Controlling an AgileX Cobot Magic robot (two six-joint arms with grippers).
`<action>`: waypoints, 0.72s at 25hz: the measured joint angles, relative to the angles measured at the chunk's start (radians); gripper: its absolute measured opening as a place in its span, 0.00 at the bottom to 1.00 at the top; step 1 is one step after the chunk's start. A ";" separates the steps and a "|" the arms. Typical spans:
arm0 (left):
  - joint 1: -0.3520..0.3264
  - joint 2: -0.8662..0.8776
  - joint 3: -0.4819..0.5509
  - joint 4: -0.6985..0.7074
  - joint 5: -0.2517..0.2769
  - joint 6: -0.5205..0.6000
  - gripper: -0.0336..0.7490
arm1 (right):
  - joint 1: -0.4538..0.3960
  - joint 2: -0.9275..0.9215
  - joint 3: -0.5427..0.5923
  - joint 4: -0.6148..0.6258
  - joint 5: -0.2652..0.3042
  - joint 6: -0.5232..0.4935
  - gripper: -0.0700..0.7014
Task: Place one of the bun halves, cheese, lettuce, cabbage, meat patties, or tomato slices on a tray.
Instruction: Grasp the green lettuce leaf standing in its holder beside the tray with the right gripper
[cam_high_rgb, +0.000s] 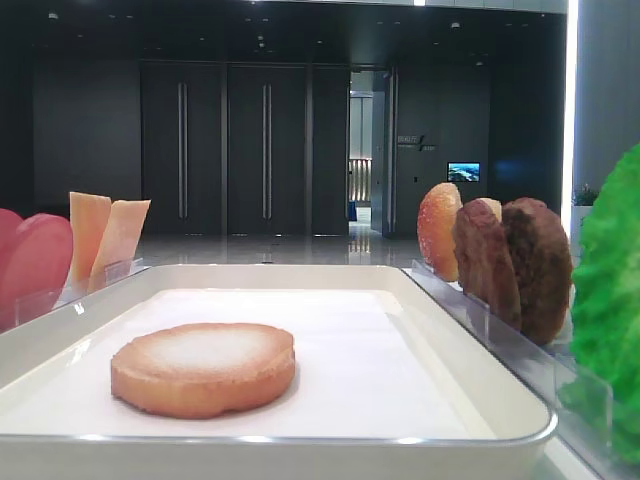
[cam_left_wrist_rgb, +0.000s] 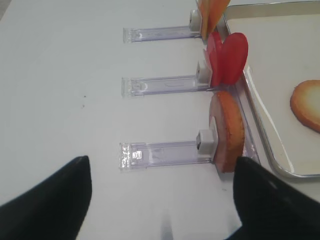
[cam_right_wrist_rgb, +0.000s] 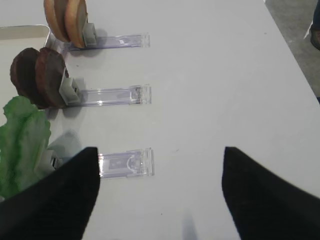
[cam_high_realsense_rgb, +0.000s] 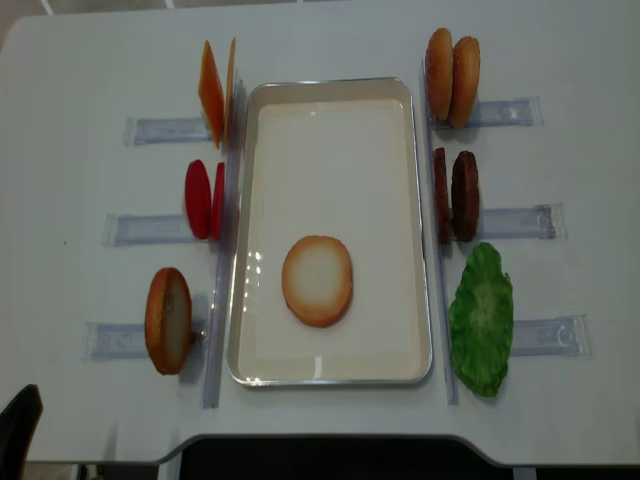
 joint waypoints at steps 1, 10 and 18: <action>0.000 0.000 0.000 0.000 0.000 0.000 0.93 | 0.000 0.000 0.000 0.000 0.000 0.000 0.73; 0.000 0.000 0.001 0.000 0.000 0.000 0.82 | 0.000 0.000 0.000 0.000 0.000 0.000 0.73; 0.000 0.000 0.002 0.000 0.000 0.000 0.75 | 0.000 0.000 0.000 0.000 0.000 0.000 0.73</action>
